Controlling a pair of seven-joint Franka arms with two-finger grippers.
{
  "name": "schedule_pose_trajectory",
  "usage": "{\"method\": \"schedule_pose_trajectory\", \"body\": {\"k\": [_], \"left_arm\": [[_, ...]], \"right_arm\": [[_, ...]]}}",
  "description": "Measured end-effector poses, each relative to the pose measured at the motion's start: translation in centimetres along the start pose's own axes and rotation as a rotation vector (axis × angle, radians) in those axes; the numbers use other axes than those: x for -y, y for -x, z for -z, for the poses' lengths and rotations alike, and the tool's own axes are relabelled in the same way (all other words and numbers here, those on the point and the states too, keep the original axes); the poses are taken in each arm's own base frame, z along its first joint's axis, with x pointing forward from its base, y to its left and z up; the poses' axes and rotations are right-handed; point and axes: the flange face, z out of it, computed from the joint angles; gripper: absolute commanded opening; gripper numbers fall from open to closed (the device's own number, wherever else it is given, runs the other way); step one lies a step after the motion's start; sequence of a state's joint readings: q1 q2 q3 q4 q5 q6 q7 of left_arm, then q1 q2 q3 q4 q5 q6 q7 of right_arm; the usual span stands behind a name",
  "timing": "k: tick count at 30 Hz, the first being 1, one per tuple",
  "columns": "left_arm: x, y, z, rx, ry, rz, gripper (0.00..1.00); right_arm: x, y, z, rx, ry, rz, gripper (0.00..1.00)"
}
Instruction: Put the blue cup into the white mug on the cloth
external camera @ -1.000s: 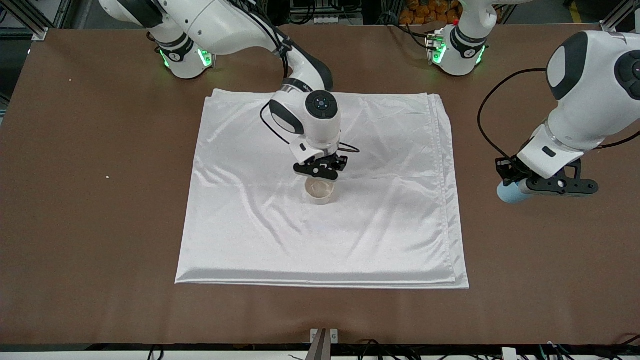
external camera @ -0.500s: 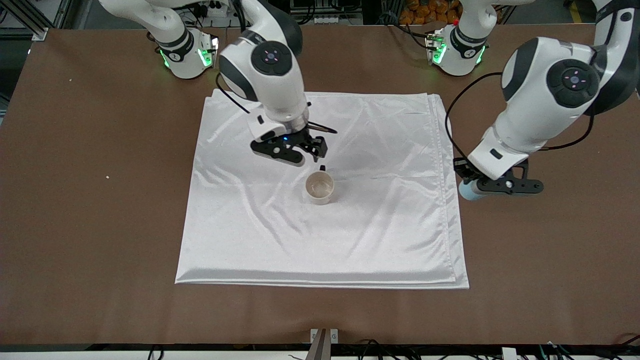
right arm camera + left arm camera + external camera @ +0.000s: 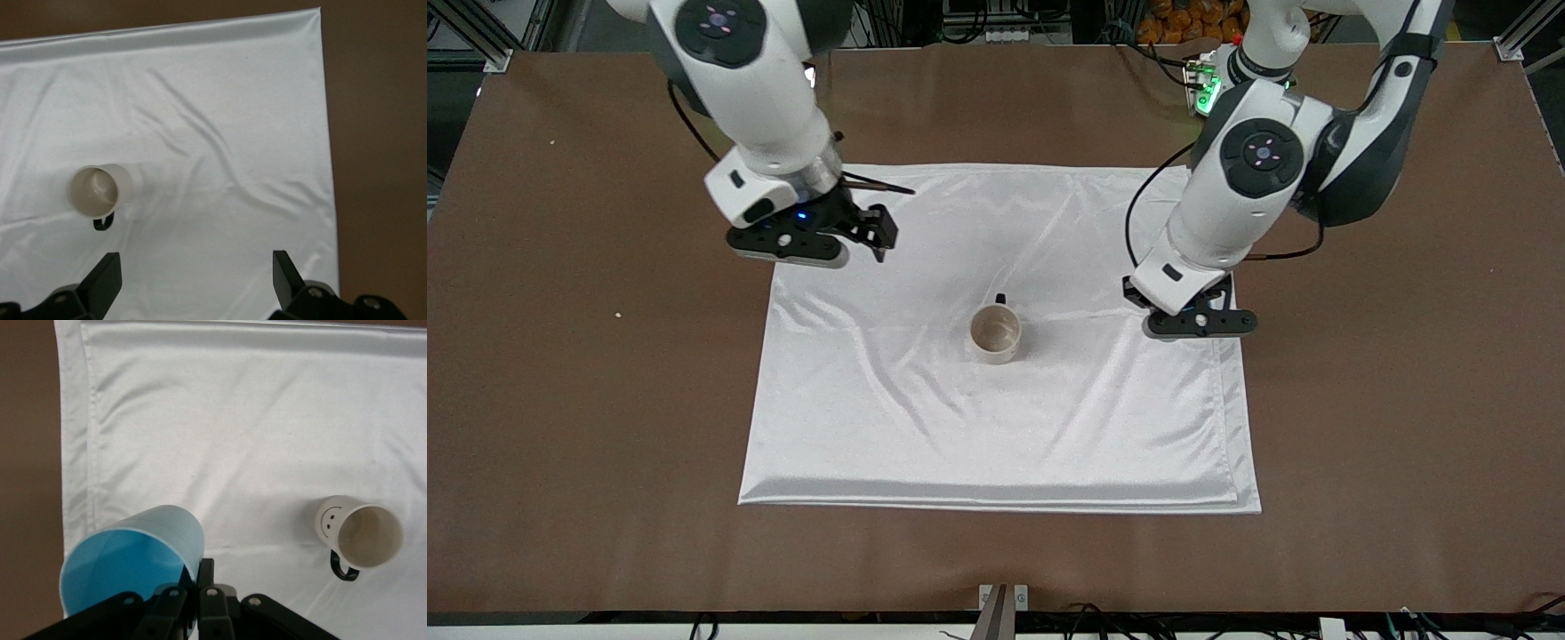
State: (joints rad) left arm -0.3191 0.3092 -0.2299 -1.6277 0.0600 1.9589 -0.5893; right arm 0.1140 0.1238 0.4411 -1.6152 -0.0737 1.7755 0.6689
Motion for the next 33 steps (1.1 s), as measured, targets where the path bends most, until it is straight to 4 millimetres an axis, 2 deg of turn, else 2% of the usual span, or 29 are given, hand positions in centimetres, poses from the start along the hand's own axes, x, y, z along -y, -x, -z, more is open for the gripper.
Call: {"method": "schedule_pose_trajectory", "body": {"k": [7,11,14,18,21,25,29,33], "left_arm": [[-6.8,1.3,-3.1,0.022,0.002,0.052,0.00],[-10.5,2.4,-5.5,0.037,-0.005,0.072,0.00],[-12.8,3.2,-7.0,0.049,-0.008,0.082,0.00],[-15.2,4.1,-8.5,0.058,-0.007,0.088,0.00],[-16.5,4.5,-9.1,0.059,-0.003,0.092,0.00],[-17.6,4.2,-9.6,0.035,-0.009,0.109,0.00],[-18.5,4.1,-10.2,-0.016,-0.036,0.115,0.00],[-19.7,4.8,-10.9,-0.041,-0.050,0.111,0.00]], "right_arm": [[-8.5,-2.3,4.9,0.001,-0.012,0.064,1.00],[-14.1,-3.7,6.5,0.023,-0.033,0.070,1.00],[-18.5,-4.3,7.3,0.038,-0.040,0.086,1.00],[-23.3,-4.9,8.3,0.035,-0.048,0.079,1.00],[-25.3,-5.0,8.6,0.029,-0.050,0.118,1.00],[-26.7,-5.2,8.8,0.023,-0.049,0.229,1.00],[-27.5,-5.3,8.7,0.023,-0.045,0.273,1.00],[-27.6,-5.3,8.5,0.027,-0.029,0.285,1.00]]}}
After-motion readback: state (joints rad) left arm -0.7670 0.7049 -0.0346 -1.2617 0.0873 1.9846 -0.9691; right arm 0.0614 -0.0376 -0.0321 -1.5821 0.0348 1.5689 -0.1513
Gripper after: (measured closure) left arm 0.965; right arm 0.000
